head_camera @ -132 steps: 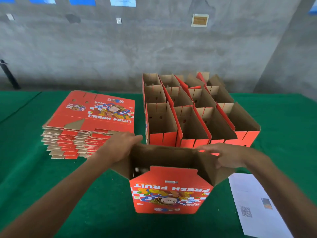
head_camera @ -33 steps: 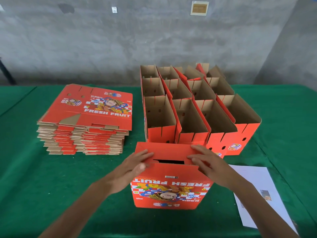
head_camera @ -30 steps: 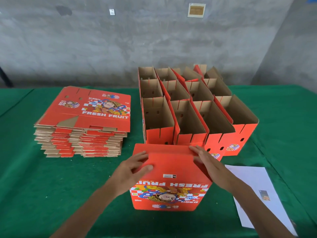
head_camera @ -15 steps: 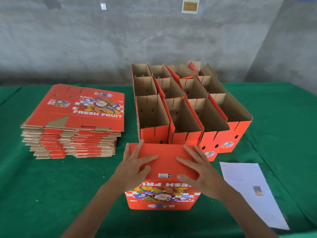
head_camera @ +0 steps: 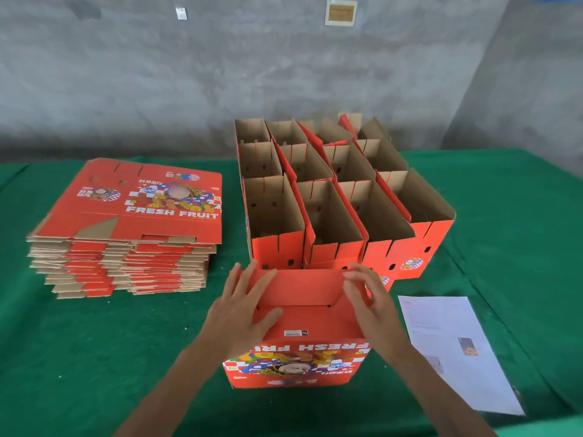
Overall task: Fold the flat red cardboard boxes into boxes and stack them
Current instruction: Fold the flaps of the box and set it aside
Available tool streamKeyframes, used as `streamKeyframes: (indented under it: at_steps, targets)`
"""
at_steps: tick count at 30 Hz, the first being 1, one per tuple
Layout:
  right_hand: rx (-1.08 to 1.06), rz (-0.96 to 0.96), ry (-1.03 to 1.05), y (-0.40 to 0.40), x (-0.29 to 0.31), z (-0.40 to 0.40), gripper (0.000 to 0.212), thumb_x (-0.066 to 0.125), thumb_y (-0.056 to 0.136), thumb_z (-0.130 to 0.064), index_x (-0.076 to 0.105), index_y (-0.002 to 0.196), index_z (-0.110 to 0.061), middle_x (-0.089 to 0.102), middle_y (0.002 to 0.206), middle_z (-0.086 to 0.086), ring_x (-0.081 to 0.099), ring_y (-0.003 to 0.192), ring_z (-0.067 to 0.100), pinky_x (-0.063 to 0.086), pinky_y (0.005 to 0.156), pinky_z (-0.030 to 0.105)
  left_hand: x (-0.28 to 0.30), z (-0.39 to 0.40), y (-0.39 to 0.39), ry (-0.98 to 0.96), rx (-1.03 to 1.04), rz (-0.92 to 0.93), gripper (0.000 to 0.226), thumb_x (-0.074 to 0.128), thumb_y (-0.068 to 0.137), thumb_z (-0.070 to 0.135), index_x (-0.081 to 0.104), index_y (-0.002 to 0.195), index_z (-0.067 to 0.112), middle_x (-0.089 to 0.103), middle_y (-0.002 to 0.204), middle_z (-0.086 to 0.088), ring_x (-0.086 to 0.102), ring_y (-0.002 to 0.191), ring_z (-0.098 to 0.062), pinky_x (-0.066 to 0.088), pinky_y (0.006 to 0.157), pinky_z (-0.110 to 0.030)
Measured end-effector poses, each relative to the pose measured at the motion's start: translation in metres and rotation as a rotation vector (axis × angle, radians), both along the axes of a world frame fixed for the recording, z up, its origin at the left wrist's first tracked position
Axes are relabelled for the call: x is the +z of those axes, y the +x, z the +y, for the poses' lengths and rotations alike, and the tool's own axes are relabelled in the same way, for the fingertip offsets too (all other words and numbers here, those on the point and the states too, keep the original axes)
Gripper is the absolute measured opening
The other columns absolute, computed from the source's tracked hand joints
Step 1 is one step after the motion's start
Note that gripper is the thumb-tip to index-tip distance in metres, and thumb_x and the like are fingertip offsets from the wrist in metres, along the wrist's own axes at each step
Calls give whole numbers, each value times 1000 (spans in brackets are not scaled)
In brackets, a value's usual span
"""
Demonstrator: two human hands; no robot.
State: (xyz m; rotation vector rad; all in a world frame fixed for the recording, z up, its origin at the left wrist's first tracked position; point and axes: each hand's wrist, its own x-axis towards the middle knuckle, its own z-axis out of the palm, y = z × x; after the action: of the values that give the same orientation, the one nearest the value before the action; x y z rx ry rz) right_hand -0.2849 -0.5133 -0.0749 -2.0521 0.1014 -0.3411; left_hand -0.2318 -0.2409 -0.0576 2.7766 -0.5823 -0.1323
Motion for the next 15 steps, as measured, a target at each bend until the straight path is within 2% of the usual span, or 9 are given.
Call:
streamKeyframes:
  at_steps: [2,4,6,8,10,11,13,14,15]
  targets:
    - [-202,-6,92,8,2,0,15,49,105,-47,63,106,-41,60,118,-27,54,115,-8,45,90,14,-1,-3,-1,-23,47,0,80,26,92,81,9,161,43,-4,170,17,-16,156,-8,43,114,-53]
    - [-294,5,60,19,4,-5,14,49,103,-45,61,102,-37,59,112,-16,56,106,-3,47,86,23,-5,-3,-3,-30,69,-36,83,28,90,81,13,160,39,6,167,17,-8,156,-8,46,112,-50]
    - [-338,83,42,27,7,-14,19,47,103,-42,60,101,-29,61,111,-2,60,105,13,49,84,33,-7,2,-4,-24,94,-58,86,30,88,83,14,160,38,10,164,16,-2,156,-9,48,110,-49]
    - [-265,395,-17,30,8,-21,39,37,107,-48,63,104,-19,68,107,10,67,99,27,55,83,38,-7,9,-2,-31,116,-44,92,31,83,88,12,160,40,9,163,16,2,155,-11,49,109,-50]
    - [-117,822,68,29,10,-21,60,27,106,-61,66,108,-15,73,100,13,72,87,26,59,72,34,-5,13,-2,-63,136,-16,98,34,78,93,10,159,44,6,163,17,5,155,-12,49,109,-52]
    - [-52,956,76,26,8,-21,65,25,106,-63,67,106,-13,75,95,12,72,81,23,61,69,33,-5,15,-3,-88,152,-3,100,38,76,94,9,159,46,3,163,17,5,155,-14,47,109,-54]
    - [23,1043,34,24,1,-22,63,26,108,-56,68,97,-10,75,78,8,70,67,19,63,69,33,-8,17,-6,-191,245,19,106,53,74,90,8,159,46,-3,166,17,-1,157,-19,40,111,-60]
    - [45,1052,35,22,-3,-24,63,27,108,-53,68,93,-8,74,73,6,68,63,18,63,69,33,-10,18,-6,-275,329,39,110,60,74,86,7,160,44,-2,168,14,1,158,-24,36,113,-63]
    - [59,1054,67,21,-6,-26,65,27,108,-55,67,91,-6,71,72,6,66,62,18,62,67,32,-10,20,-5,-382,433,97,112,65,75,81,7,161,40,4,169,7,11,157,-30,34,115,-64]
